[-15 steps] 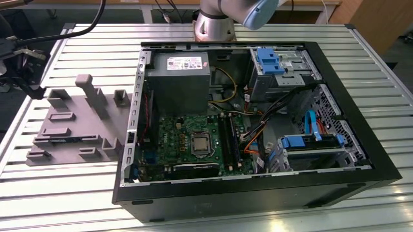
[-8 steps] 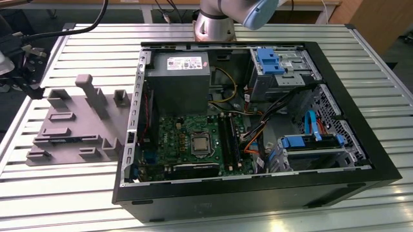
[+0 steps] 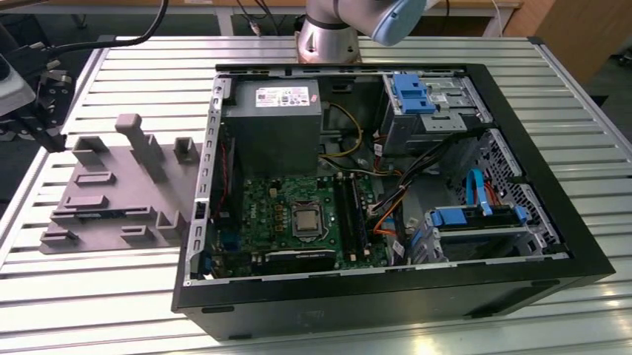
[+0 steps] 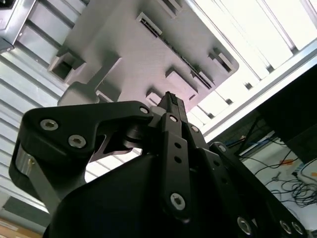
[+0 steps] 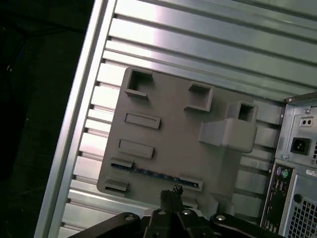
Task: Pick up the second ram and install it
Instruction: 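Pick up the second ram and move it above second insertion slot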
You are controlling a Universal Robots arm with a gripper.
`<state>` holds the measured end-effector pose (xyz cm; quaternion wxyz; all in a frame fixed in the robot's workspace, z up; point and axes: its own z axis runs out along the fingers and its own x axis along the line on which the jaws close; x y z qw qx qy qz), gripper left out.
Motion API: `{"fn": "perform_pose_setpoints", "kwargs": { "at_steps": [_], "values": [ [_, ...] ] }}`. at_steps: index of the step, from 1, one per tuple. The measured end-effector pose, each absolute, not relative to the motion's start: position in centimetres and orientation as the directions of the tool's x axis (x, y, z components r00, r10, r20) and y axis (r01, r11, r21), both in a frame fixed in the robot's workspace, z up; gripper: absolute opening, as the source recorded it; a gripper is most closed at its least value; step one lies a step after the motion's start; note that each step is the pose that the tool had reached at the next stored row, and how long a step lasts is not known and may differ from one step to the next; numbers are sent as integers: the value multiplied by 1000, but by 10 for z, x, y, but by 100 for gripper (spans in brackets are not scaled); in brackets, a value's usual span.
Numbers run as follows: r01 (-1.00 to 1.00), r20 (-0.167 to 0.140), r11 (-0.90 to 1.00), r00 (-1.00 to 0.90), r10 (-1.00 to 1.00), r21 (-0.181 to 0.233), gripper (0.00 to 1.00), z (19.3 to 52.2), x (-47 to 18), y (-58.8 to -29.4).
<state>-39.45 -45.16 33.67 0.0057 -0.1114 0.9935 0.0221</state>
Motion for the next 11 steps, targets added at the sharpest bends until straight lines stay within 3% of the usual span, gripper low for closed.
{"fn": "perform_pose_setpoints", "kwargs": {
  "at_steps": [11],
  "values": [
    [-401,-16,915,-916,-400,41,11,336,-395,-452]
  ]
}}
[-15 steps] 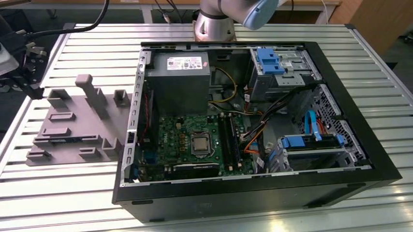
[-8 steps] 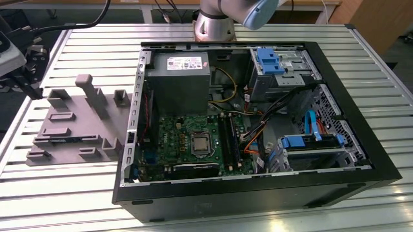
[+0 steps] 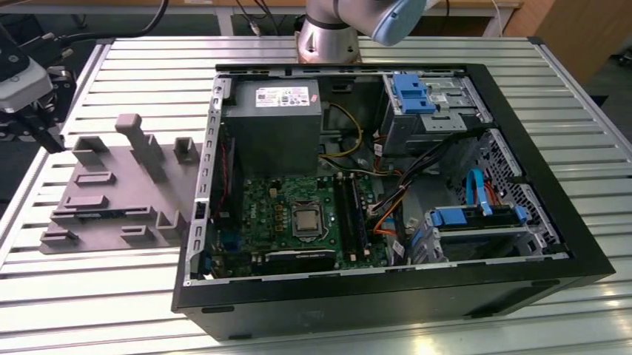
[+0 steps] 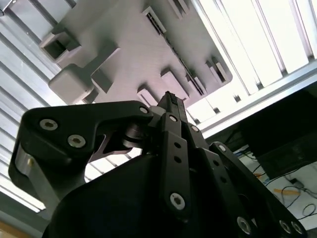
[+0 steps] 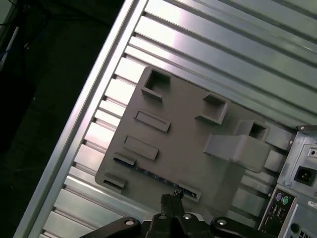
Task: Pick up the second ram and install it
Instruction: 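Pick up the second ram and move it above second insertion slot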
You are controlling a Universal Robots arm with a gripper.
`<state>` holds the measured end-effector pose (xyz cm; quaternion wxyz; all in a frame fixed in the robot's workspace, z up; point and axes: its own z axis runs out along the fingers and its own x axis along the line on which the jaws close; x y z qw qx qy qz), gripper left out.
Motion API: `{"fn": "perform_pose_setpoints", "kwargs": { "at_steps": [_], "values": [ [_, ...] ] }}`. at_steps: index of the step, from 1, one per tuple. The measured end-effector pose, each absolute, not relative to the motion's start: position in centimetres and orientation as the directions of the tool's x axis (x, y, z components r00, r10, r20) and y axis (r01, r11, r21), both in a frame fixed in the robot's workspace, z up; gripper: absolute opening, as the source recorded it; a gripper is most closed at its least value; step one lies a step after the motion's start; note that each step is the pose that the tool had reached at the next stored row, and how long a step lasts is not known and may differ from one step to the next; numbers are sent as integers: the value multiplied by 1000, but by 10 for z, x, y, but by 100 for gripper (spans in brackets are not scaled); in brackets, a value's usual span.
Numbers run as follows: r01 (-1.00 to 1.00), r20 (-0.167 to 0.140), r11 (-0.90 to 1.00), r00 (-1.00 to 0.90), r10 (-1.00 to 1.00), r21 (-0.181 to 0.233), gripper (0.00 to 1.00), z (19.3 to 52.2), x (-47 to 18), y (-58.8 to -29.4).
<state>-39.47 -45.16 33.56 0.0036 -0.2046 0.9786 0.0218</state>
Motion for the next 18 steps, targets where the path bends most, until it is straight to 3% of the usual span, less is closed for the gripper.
{"fn": "perform_pose_setpoints", "kwargs": {
  "at_steps": [18],
  "values": [
    [-653,-15,757,-758,-653,40,11,335,-395,-452]
  ]
}}
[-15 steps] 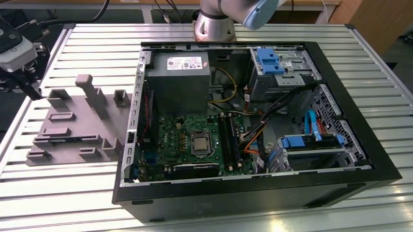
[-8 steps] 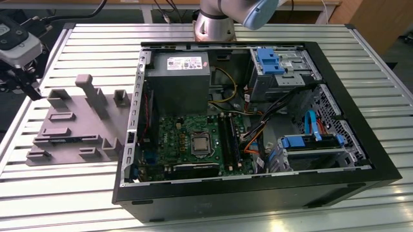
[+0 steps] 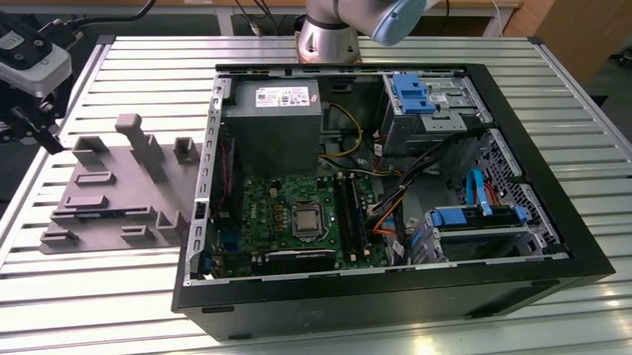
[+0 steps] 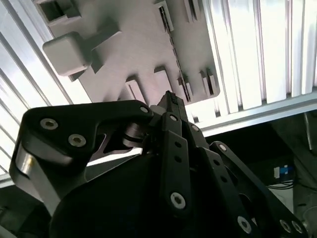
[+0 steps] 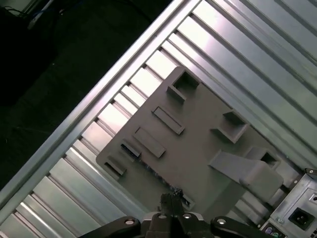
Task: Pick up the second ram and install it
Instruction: 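Pick up the second ram and move it above second insertion slot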
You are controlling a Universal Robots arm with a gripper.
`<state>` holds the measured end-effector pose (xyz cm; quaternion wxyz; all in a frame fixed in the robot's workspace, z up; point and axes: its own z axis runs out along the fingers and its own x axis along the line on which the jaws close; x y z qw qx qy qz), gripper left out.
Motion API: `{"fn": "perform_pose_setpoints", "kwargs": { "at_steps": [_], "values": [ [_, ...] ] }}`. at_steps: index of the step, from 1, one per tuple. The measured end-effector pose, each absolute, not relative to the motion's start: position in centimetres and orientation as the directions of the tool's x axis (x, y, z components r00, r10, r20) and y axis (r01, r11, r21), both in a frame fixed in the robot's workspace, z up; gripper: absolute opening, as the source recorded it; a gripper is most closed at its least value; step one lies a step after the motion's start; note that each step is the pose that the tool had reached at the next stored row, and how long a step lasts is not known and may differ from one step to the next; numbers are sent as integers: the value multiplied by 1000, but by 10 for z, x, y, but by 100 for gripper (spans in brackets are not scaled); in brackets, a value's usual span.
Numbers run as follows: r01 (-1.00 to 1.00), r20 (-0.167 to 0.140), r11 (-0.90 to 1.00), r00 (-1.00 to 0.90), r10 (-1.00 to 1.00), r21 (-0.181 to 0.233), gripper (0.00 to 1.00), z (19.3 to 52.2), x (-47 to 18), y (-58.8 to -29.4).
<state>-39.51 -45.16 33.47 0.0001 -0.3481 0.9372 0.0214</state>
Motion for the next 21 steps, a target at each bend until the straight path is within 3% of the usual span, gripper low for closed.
{"fn": "perform_pose_setpoints", "kwargs": {
  "at_steps": [21],
  "values": [
    [-803,-14,595,-596,-803,39,11,334,-396,-452]
  ]
}}
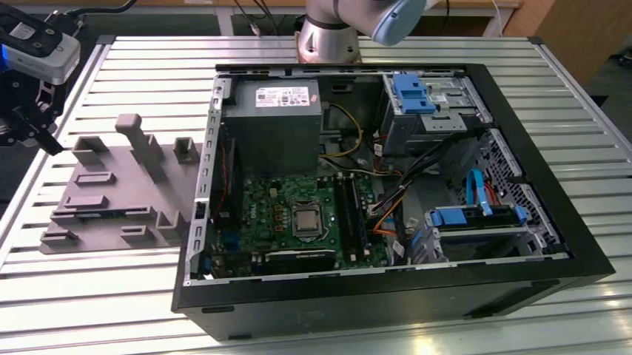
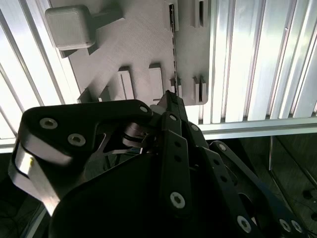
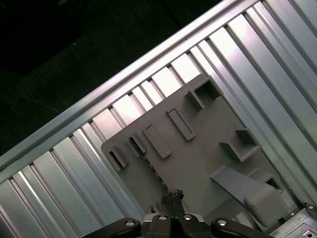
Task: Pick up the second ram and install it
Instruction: 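Pick up the second ram and move it above second insertion slot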
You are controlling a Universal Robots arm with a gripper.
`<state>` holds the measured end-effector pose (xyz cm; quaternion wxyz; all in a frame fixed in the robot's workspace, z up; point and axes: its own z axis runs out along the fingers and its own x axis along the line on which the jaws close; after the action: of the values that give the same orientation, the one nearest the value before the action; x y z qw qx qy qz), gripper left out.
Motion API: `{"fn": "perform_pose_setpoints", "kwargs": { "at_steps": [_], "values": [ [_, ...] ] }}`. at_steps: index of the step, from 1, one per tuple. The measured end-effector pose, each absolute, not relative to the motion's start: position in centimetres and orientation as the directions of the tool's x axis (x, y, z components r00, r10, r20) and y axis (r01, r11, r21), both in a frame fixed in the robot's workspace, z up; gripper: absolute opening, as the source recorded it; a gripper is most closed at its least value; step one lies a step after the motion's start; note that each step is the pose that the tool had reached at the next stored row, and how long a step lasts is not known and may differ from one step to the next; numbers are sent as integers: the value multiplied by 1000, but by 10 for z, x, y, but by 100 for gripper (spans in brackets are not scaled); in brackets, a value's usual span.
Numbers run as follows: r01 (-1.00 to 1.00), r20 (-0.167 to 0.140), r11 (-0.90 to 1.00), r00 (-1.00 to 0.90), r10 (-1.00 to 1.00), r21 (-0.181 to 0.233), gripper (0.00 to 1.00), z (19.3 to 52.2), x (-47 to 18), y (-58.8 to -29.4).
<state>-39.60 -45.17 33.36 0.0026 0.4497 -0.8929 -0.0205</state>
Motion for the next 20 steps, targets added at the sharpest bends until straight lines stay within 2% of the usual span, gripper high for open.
{"fn": "perform_pose_setpoints", "kwargs": {
  "at_steps": [11,20],
  "values": [
    [-805,-14,592,-593,-805,39,11,334,-396,-452],
    [-879,-14,475,-476,-879,39,11,333,-396,-452]
  ]
}}
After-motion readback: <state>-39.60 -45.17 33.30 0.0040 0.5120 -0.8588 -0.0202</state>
